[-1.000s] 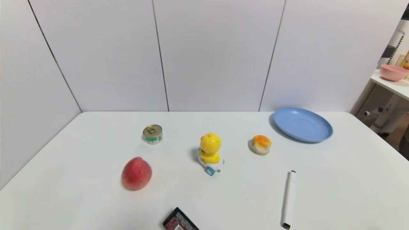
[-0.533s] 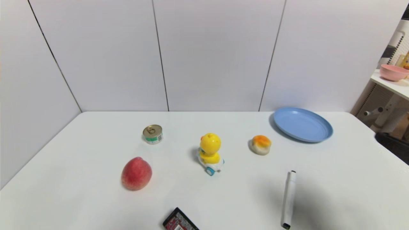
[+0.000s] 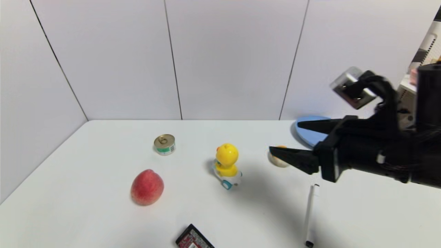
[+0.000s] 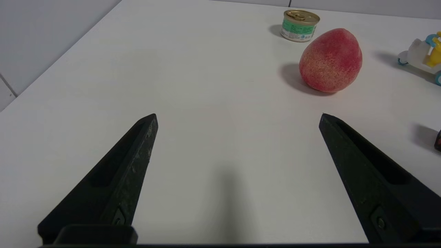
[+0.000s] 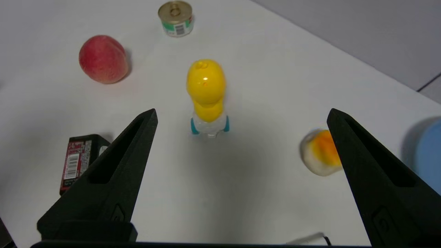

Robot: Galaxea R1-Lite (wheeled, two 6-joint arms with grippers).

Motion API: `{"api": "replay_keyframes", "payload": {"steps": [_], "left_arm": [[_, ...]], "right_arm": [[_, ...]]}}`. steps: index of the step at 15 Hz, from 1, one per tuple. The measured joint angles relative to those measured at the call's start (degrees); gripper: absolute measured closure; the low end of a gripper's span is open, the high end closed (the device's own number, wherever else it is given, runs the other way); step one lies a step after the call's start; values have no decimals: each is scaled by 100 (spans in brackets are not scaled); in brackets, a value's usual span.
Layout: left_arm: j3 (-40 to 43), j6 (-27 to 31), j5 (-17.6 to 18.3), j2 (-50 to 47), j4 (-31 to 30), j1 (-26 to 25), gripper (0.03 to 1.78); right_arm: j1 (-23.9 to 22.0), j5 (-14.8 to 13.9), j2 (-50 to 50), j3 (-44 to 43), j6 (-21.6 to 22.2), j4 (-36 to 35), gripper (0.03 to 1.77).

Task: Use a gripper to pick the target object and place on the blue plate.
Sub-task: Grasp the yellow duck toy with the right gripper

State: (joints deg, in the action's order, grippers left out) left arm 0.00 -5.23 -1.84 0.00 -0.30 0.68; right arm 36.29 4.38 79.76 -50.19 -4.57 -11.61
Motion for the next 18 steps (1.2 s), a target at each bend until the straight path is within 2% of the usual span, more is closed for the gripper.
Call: {"api": "replay_keyframes", "payload": {"steps": [5,12,15,18], "left_arm": [[0,2,2,0,-2,0,12],[0,0,5,0,0,2,12],[0,0,2,0,0,2,12],[0,0,2,0,0,2,12]], "right_arm": [[227,-20,1401,-532,-16,-27,10],[469,-48,2100,-463,37,-118,10],[505,-52,2272,-284,56,-661,10],[516,-72,2462,-33,59,-1531,10]]}}
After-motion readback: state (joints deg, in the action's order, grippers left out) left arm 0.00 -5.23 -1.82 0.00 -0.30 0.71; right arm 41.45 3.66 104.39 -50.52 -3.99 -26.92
